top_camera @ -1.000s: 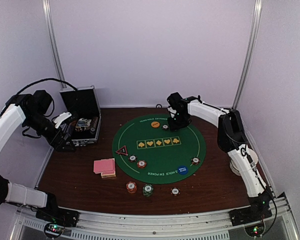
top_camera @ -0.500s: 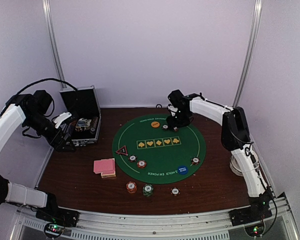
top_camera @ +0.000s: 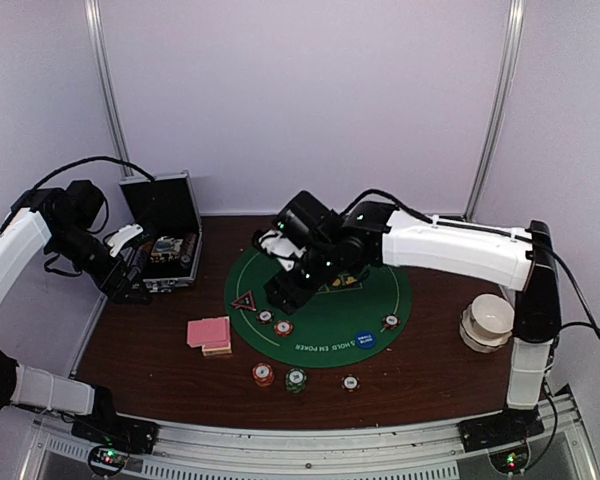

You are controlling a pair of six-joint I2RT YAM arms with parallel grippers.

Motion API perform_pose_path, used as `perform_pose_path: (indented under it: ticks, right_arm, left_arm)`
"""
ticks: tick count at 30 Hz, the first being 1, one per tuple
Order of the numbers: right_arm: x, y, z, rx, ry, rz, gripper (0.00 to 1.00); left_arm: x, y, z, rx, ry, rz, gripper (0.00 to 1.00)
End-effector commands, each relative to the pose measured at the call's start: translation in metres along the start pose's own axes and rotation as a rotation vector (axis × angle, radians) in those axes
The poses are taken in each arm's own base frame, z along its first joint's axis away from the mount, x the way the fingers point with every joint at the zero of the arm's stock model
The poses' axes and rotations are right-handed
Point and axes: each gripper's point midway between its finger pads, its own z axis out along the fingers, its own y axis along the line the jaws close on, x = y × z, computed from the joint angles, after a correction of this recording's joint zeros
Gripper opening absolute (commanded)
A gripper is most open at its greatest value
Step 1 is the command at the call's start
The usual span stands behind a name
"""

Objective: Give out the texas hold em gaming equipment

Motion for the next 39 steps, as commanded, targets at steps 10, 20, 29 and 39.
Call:
perform_pose_path:
  ticks: [10,20,29,39]
  right_arm:
    - [0.091,0.133,0.065,-0.21,0.277,-0.212,0.84]
    - [0.101,0.134,0.092,-0.195,0.327,-0.248,0.79]
    - [0.102,0.13,0.1,-0.187,0.332,-0.244,0.72]
    - [0.105,0.128,0.105,-0.196,0.346,-0.239,0.64]
  left_arm:
    - [-0.001,-0.006,-0.003,0.006,-0.02,0.028,0.97]
    - [0.0,-0.006,-0.005,-0.003,-0.024,0.034,0.98]
    - [-0.002,-0.006,-0.006,-0.003,-0.027,0.032,0.98]
    - [-0.003,-0.005,-0.007,-0.007,-0.03,0.032,0.97]
